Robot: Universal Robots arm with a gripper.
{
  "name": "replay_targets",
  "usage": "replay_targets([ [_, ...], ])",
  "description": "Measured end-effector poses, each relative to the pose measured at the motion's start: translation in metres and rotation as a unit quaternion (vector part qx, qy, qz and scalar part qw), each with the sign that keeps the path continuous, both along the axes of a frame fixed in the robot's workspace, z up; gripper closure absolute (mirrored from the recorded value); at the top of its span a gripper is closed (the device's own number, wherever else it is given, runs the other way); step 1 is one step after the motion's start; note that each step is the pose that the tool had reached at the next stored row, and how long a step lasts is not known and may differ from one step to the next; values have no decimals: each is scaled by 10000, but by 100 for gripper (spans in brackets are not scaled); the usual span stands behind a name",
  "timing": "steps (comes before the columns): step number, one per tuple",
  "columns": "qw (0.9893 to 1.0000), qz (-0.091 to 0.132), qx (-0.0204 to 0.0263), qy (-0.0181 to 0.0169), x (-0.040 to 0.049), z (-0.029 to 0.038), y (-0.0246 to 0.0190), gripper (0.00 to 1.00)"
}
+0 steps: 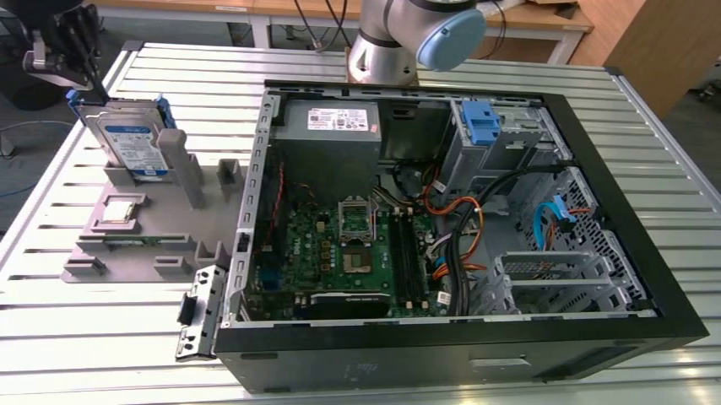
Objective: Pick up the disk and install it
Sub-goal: 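Pick up the disk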
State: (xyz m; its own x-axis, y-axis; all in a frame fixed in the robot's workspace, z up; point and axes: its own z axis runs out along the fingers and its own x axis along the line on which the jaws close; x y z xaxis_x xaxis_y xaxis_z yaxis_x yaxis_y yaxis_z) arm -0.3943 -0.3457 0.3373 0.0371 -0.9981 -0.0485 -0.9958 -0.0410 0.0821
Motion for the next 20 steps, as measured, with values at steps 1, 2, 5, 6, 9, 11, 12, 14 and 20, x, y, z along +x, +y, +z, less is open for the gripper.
replay_targets([
  [1,10000,-60,4,0,1,-2,0,90],
  [2,9999,-114,7,0,1,-4,0,90],
  [5,9996,-293,14,0,1,-10,0,90],
  [6,9994,-353,13,1,1,-11,0,90],
  [9,9992,-389,14,0,2,-11,0,90],
  [11,9992,-389,16,1,1,-11,0,90],
  [12,9992,-389,22,1,1,-12,0,90],
  [14,9992,-389,27,0,4,-14,3,90],
  [20,9991,-426,27,1,111,-23,9,90],
])
